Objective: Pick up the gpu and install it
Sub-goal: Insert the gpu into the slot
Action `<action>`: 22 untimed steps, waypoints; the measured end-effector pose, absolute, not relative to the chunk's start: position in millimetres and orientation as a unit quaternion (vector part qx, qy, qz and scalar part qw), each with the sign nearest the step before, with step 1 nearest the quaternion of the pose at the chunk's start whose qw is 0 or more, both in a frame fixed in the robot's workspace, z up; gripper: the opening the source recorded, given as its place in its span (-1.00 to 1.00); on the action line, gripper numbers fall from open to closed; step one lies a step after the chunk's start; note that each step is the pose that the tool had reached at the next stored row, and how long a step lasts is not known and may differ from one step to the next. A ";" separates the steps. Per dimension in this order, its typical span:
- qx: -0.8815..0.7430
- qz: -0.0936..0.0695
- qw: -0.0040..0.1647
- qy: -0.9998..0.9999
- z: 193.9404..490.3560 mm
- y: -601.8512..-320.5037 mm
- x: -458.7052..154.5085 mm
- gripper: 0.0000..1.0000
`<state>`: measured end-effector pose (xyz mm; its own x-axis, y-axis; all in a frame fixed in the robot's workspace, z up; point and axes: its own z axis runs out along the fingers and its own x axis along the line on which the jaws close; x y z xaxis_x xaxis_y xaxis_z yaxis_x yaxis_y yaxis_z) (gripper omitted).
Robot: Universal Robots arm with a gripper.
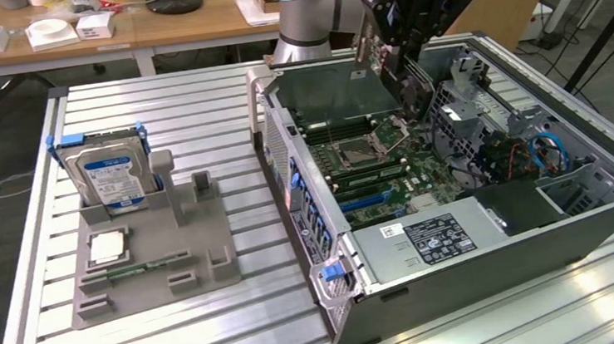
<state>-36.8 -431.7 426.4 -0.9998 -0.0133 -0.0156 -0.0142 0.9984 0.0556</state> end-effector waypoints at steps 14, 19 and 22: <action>-0.025 0.028 0.007 0.999 426.4 -431.7 -36.8 -0.47; -0.032 0.028 0.007 0.999 426.4 -431.7 -36.8 -0.47; -0.037 0.028 0.007 0.999 426.4 -431.7 -36.8 -0.47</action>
<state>-36.8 -431.7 426.4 -0.9971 -0.0741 -0.0156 -0.0749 0.9956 0.0555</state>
